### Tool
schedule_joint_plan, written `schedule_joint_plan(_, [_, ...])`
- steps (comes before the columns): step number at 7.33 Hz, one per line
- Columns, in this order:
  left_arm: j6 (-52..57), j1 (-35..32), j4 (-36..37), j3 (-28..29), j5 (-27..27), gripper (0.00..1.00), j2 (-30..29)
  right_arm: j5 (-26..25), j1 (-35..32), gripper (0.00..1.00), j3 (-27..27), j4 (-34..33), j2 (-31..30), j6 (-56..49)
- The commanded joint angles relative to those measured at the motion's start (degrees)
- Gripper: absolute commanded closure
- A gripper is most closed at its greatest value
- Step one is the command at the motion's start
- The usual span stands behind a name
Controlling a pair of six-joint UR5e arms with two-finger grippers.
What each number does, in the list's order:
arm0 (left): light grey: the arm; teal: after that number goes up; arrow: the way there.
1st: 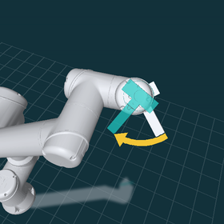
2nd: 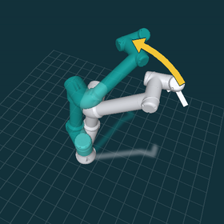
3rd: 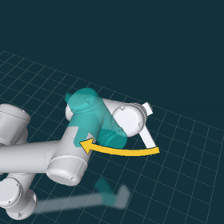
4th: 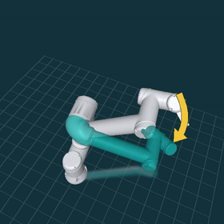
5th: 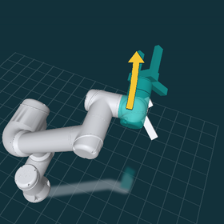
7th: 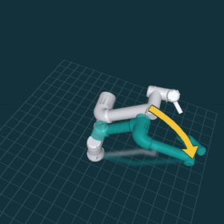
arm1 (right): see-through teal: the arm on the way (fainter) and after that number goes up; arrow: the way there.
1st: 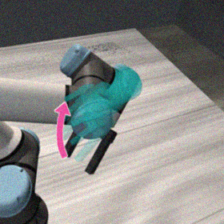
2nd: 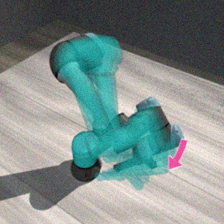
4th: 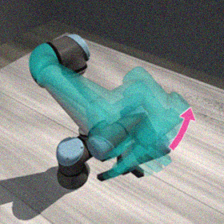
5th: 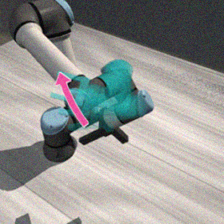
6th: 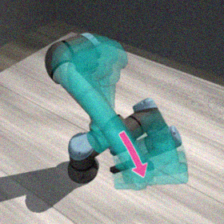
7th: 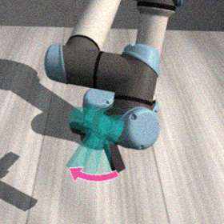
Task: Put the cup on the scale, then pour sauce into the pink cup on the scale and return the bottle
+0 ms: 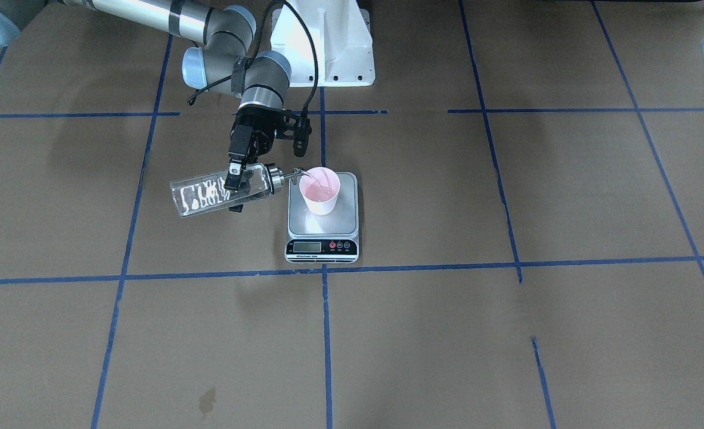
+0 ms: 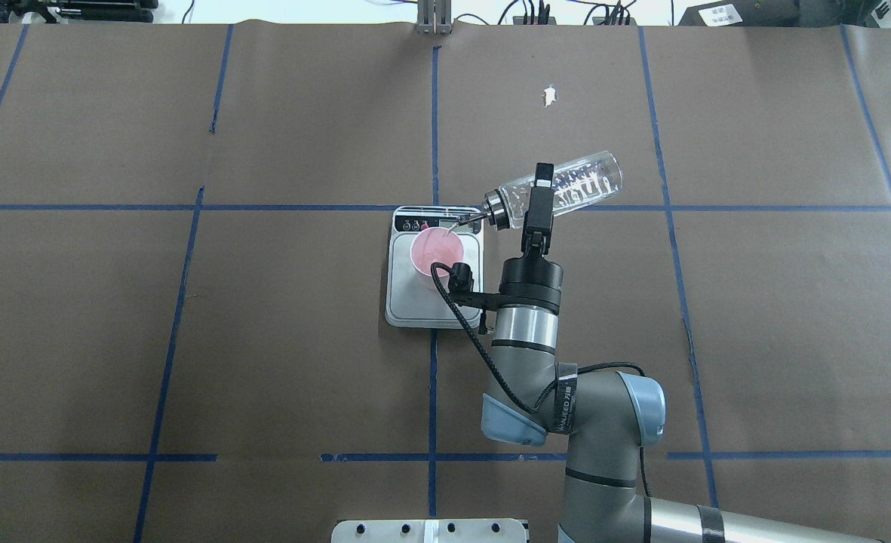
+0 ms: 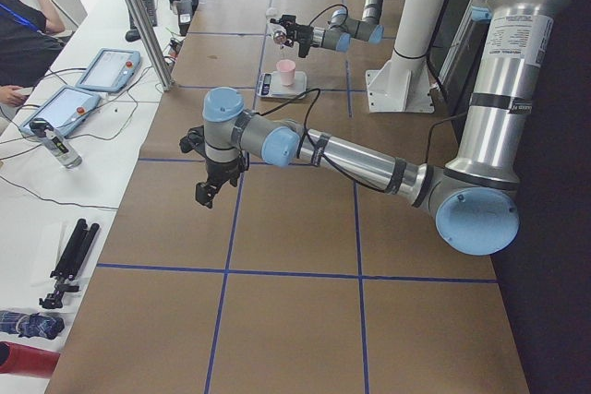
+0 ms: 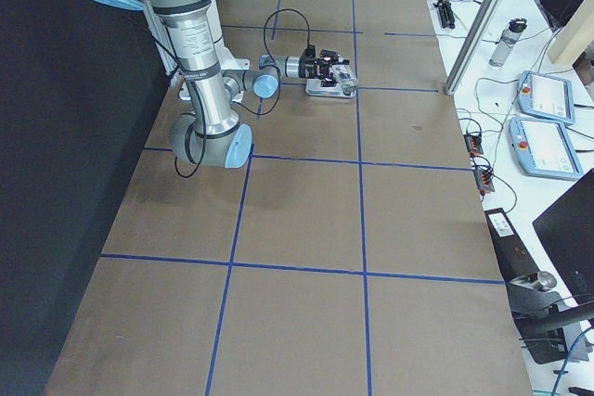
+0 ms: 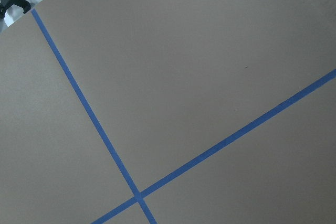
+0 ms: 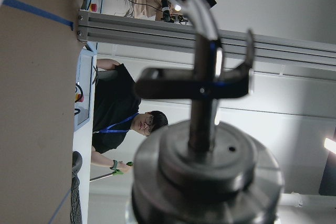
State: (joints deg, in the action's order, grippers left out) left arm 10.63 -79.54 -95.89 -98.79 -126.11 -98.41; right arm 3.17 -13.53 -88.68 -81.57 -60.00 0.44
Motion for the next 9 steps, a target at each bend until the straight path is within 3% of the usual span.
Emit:
schedule_joint_plan(1, [0.0, 0.0, 0.0, 0.0, 0.1, 0.00, 0.0, 0.0, 0.0, 1.00, 0.0, 0.2, -0.1, 0.0])
schedule_joint_plan(9, [-0.2, 0.0, 0.0, -0.2, 0.1, 0.00, -0.1, 0.9, 0.3, 1.00, 0.0, 3.6, 0.1, 1.1])
